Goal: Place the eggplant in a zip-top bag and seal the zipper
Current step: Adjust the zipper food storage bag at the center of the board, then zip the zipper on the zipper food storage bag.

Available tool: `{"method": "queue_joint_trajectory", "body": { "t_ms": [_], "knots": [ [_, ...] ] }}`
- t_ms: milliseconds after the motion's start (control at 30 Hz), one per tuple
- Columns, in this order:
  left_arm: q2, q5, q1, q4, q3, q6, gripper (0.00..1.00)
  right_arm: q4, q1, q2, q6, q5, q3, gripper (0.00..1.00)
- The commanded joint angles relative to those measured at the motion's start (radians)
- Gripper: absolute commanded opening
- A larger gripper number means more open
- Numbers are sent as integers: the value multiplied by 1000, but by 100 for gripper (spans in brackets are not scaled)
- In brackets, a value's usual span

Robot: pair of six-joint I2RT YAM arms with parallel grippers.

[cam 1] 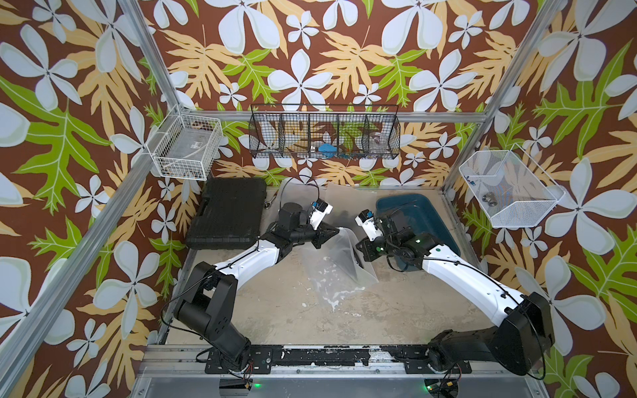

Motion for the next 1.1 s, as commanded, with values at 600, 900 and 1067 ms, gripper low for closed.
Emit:
{"method": "queue_joint_trajectory", "body": {
  "t_ms": [600,900,1067],
  "knots": [
    [-79,-35,2,-185,33,15,0,32,2,-83,-108,43,156,39],
    [-86,-17,0,-183,25,18,0,104,24,29,-154,-29,217,39],
    [-87,-18,0,-185,26,20,0,107,38,69,-171,-64,219,36]
  ]
}}
